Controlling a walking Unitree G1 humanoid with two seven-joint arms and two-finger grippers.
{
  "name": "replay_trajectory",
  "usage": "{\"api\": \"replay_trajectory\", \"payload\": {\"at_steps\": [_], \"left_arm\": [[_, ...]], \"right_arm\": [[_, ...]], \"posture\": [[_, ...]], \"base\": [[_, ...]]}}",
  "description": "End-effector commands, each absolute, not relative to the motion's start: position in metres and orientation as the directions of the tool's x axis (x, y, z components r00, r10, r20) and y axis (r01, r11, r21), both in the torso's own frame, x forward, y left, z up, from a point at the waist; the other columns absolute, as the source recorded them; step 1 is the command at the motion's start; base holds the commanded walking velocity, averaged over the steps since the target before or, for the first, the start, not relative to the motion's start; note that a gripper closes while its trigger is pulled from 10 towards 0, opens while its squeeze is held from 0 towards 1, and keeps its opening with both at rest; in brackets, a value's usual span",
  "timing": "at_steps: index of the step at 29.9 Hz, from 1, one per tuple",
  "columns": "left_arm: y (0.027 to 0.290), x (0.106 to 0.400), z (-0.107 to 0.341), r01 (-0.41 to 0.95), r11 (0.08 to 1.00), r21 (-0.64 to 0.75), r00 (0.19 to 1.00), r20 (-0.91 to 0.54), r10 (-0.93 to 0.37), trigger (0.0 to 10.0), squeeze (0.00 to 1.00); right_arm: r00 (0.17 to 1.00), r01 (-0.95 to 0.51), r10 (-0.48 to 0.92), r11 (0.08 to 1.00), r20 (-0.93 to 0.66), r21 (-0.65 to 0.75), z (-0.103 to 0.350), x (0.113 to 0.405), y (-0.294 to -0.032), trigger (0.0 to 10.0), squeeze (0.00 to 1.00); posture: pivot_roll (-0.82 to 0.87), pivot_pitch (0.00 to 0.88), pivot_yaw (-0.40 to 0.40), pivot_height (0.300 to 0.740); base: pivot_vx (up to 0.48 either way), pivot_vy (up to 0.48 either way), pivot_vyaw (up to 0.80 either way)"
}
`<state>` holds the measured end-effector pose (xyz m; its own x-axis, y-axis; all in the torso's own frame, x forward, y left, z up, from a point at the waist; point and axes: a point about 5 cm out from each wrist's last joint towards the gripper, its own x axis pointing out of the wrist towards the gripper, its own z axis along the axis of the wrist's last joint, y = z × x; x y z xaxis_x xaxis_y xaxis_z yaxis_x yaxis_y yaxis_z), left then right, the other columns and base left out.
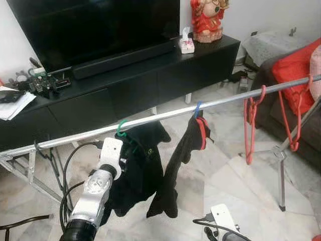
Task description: Hang hanger
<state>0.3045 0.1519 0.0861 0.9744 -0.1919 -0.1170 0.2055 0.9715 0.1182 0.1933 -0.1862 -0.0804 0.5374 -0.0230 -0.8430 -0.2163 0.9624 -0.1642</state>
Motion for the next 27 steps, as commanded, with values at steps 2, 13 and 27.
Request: {"api": "replay_trajectory", "payload": {"at_steps": [2,13,27], "left_arm": [[0.159,0.298,0.091,0.200,0.974,0.110,0.977,-0.096,-0.190,10.0,1.00],[0.169,0.260,0.106,0.174,0.981,0.082,0.985,-0.007,-0.174,10.0,1.00],[0.176,0.249,0.102,0.123,0.987,0.105,0.992,-0.017,-0.122,10.0,0.00]], "right_arm": [[0.541,-0.218,-0.013,0.963,-0.841,-0.156,-0.080,0.194,-0.183,10.0,0.00],[0.541,-0.226,-0.014,0.961,-0.841,-0.161,-0.080,0.194,-0.184,10.0,0.00],[0.542,-0.225,-0.017,0.960,-0.840,-0.164,-0.080,0.194,-0.184,10.0,0.00]], "posture": [[-0.14,0.000,0.090,0.740],[-0.13,0.000,0.079,0.740],[-0.15,0.000,0.094,0.740]], "base": [[0.000,0.000,0.00],[0.000,0.000,0.00],[0.000,0.000,0.00]]}}
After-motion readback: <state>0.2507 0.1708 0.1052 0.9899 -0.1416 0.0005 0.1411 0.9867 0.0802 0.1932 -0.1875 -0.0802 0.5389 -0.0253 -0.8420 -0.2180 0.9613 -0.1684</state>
